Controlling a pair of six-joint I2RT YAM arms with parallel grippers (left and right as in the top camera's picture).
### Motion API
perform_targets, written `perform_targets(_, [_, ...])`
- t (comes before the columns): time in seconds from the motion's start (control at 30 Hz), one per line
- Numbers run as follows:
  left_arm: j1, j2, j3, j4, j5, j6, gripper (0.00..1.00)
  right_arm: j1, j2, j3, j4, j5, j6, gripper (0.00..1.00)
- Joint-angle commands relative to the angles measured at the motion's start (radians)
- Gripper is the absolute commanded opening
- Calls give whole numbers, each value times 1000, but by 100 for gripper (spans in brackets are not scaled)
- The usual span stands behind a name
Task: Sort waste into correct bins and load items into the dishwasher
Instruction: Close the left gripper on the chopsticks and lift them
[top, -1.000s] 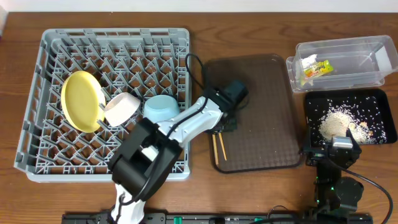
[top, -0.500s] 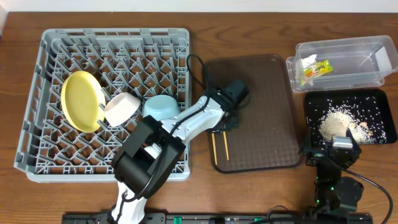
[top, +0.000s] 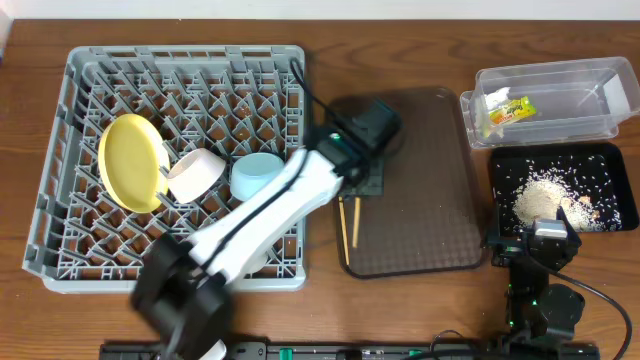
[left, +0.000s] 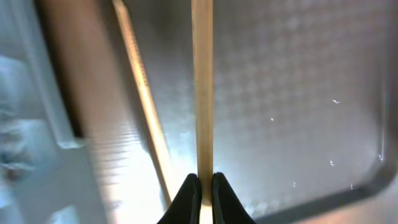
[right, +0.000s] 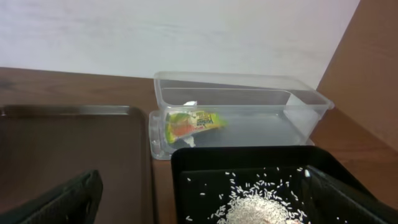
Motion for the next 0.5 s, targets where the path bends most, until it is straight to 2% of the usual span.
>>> perform_targets(0.0, [23, -72, 13, -80, -178, 155, 6, -13, -6, -4, -1, -1, 10, 99])
perform_targets(0.13, [79, -87, 10, -173, -285, 223, 6, -13, -6, -4, -1, -1, 10, 99])
perform_targets(0.3, [167, -54, -39, -158, -278, 222, 6, -13, -6, -4, -1, -1, 10, 99])
perform_targets(0.47, [232, -5, -48, -108, -195, 205, 6, -13, -6, -4, -1, -1, 10, 99])
